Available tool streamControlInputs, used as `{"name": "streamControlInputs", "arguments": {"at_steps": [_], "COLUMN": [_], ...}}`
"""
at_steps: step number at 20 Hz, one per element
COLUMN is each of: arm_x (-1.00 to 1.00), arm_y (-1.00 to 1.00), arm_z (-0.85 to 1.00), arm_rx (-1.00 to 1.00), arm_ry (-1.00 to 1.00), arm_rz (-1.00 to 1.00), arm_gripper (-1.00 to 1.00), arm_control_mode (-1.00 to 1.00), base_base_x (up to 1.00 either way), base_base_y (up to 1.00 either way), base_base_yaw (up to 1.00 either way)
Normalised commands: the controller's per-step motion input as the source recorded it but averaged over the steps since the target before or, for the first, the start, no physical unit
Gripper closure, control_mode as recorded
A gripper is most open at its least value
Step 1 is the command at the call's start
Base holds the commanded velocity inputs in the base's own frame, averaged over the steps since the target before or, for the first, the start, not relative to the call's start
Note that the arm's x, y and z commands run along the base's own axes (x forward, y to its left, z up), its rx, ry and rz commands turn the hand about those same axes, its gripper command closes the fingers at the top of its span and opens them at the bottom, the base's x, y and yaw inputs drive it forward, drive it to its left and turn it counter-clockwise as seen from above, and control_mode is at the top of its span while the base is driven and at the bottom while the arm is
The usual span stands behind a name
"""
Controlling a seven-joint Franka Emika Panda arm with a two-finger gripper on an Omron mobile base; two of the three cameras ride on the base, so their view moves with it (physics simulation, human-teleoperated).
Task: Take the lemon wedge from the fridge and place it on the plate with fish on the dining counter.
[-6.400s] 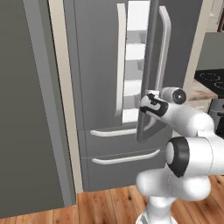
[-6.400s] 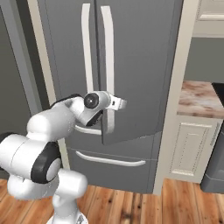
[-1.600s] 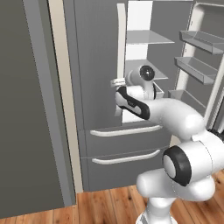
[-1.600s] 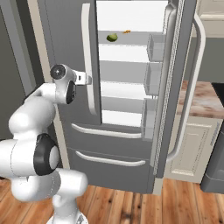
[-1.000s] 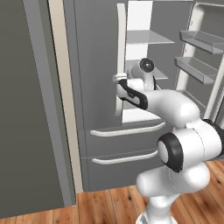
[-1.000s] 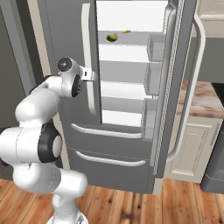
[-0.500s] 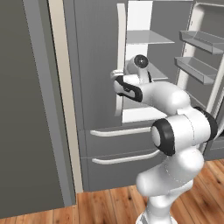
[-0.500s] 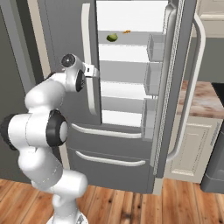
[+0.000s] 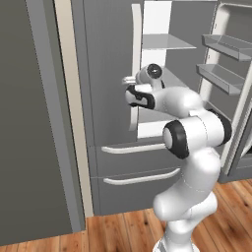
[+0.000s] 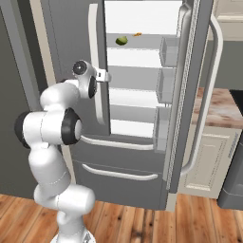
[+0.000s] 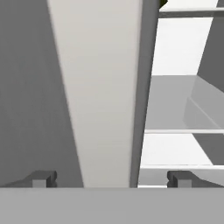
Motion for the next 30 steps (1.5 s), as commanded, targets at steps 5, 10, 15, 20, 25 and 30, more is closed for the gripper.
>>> {"name": "streamControlInputs", "arguments": {"at_steps": [5,10,15,20,25,30], "arm_x": [0.5,0.69,0.73,0.36,0.05,-0.33], "arm_y": [0.06,0.03,0.0,0.02,0.01,0.24], "arm_z": [-0.22,-0.16,-0.14,0.0,0.13,0.33], "arm_rx": [0.04,0.03,0.0,0.0,0.0,0.0], "arm_ry": [-0.12,-0.07,0.0,0.01,0.1,0.1], "arm_rz": [0.0,0.0,0.0,-0.03,-0.05,0.0], "arm_gripper": [-1.0,-1.0,-1.0,1.0,1.0,1.0], "arm_control_mode": [-1.0,-1.0,-1.0,-1.0,-1.0,-1.0], "base_base_x": [0.0,0.0,0.0,0.0,0.0,0.0], "base_base_y": [0.0,0.0,0.0,0.0,0.0,0.0], "base_base_yaw": [0.0,0.0,0.0,0.0,0.0,0.0]}}
